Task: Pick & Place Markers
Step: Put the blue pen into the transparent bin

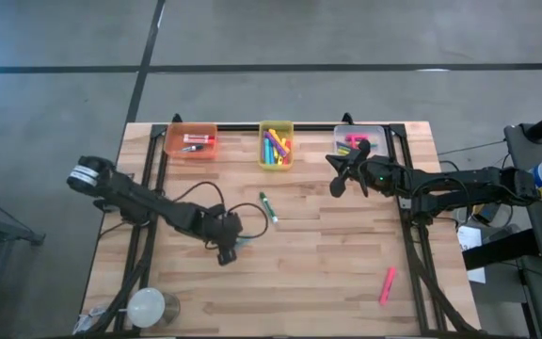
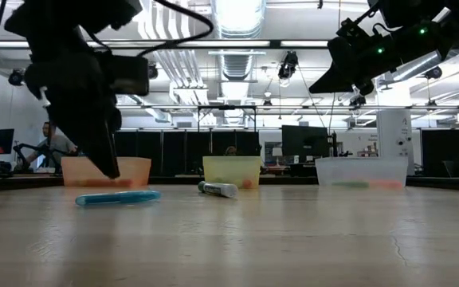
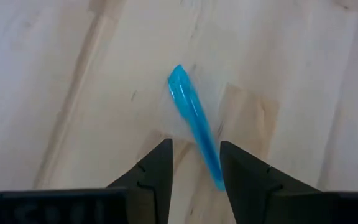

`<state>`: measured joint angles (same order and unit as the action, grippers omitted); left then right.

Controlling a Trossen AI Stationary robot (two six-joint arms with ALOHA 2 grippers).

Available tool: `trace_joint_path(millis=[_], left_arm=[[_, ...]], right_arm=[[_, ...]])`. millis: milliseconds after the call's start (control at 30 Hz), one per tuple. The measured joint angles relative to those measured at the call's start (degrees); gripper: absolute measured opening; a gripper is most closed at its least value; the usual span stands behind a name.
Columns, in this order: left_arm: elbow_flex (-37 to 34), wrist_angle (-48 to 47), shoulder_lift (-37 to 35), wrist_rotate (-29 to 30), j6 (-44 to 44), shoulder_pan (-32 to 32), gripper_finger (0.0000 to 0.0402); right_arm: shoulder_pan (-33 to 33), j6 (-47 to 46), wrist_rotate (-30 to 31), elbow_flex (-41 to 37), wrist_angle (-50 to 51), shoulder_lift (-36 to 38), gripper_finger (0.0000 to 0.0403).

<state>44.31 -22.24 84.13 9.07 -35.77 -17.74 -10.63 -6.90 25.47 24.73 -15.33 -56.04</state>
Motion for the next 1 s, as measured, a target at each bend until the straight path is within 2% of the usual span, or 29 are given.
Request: trace_joint_path(millis=[267,533,633,833,1000], left_arm=[[0.00,3.33,4.51,-3.02,-0.65,-0.01,0.0127],[-0.17,2.76,7.66,-2.45,-0.31,-0.02,0.0122],[-0.33,2.22,7.44,-1.37,0.39,-0.11,0.0099],[-0.37,-1.11,7.07,3.33,4.19,-0.21,0.0021],[-1.33,-1.84,6.00,5.62,6.17,0.07,0.0022]], right_arm=[[0.00,0.00,0.00,-0.03,0.00,-0.01,0.0009],[0.00,-0.22,0.00,-0.13,0.02,-0.01,0.0009],[0.00,-0.22,0.00,-0.16,0.02,0.01,0.0009],[0.01,-0.43,0.00,-0.34,0.03,0.00,0.0009],[0.02,-0.28,0.02,-0.44,0.04,-0.01,0.0009]])
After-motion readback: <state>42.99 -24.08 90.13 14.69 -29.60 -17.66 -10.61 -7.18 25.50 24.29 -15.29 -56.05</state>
